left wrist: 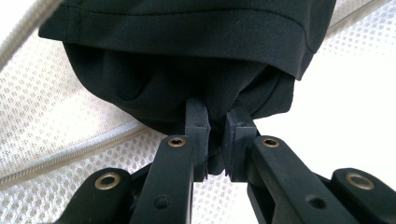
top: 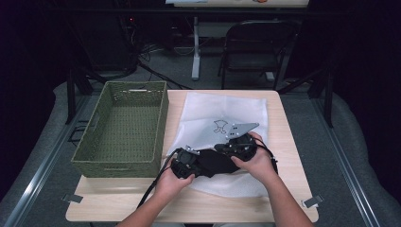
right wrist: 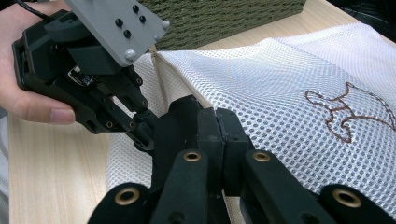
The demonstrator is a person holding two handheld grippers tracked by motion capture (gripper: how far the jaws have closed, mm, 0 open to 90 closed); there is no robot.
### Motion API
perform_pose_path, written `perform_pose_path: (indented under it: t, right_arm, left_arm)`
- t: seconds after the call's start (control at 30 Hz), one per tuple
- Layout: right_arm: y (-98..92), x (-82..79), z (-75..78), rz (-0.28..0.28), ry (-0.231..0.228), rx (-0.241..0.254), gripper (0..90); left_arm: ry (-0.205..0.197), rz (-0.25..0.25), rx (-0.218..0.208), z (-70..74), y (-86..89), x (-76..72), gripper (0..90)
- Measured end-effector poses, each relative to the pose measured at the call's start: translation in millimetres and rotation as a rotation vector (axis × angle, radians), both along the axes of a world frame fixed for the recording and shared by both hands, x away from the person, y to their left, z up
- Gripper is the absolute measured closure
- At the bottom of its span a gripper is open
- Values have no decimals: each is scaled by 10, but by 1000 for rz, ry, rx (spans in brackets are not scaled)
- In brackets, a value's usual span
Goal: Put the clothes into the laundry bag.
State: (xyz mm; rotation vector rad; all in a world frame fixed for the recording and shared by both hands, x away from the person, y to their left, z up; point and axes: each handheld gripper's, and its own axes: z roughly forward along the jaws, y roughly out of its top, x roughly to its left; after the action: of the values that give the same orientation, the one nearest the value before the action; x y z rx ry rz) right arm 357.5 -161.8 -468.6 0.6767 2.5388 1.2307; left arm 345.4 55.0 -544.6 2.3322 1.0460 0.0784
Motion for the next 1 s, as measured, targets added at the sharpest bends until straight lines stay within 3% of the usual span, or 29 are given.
perform_pose_path:
  t: [1.0]
  right_arm:
    - [25,-16,4,10,-4,1,899]
  left_arm:
    - [-12,31,-35,162,-258,175,825]
